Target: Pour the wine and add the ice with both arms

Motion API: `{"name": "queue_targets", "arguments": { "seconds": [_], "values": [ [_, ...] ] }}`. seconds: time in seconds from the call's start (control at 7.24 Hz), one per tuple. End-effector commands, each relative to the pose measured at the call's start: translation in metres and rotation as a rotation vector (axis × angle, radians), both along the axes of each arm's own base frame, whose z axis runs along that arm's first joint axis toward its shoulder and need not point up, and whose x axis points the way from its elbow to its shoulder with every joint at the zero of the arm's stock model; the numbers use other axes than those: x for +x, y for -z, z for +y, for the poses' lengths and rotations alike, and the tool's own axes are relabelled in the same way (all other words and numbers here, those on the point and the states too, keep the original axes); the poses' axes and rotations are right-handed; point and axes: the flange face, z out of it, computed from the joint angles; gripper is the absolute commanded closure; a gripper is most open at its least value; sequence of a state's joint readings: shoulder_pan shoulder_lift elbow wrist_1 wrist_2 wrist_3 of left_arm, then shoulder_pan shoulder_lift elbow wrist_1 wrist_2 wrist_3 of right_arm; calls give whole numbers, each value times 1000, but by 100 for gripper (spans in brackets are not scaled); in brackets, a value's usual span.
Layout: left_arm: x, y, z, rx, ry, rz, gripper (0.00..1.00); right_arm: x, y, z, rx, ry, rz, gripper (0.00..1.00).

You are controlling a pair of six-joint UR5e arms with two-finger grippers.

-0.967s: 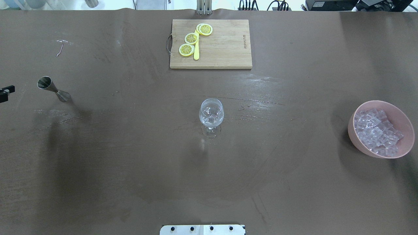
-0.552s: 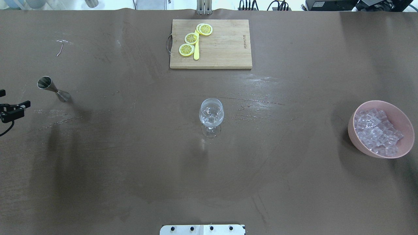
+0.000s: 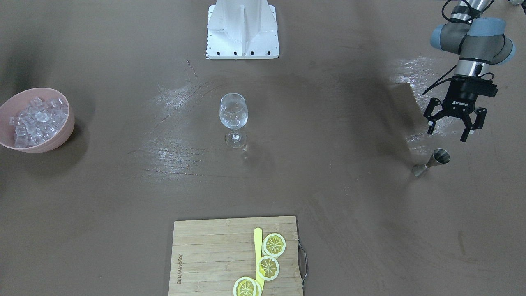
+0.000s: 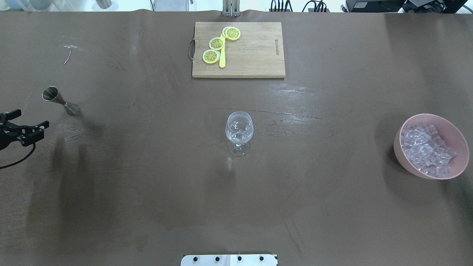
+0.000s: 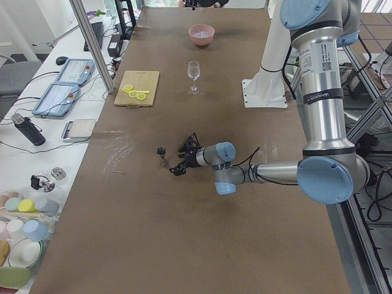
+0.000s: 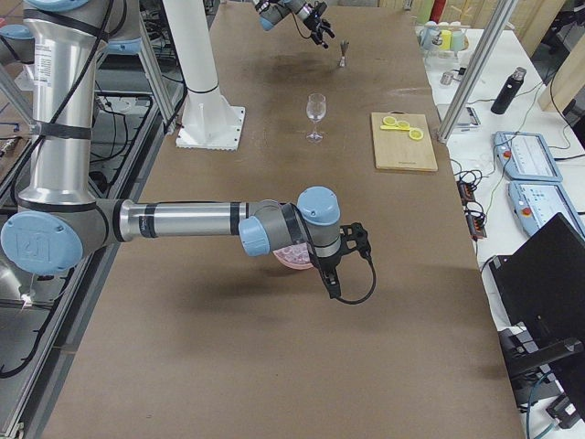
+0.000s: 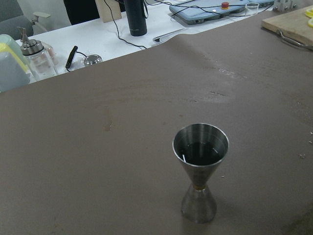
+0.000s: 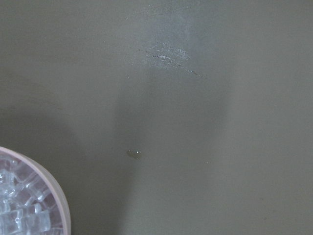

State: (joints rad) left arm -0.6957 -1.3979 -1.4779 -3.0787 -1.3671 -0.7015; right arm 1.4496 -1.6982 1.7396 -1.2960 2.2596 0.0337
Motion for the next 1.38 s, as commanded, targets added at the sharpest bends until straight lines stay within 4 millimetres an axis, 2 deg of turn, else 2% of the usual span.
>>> {"name": "queue_targets", "arguments": {
  "seconds": [0.0,0.14,0.28,0.41,0.69,1.24],
  "values": [
    [32,-2,-23,10,23,7,1,0,2,-1,4,0,-1,0],
    [47,3,-22,-4,26,42,1,0,1,-1,5,0,1,0],
    [60,6,-28,1,25,52,1,0,2,-2,6,0,1,0],
    [64,7,-31,-5,30,70,1,0,2,-2,6,0,1,0],
    [59,-2,-27,-8,44,162,1,0,2,-1,5,0,1,0],
    [60,3,-29,7,49,174,2,0,3,-2,6,0,1,0]
  ]
}}
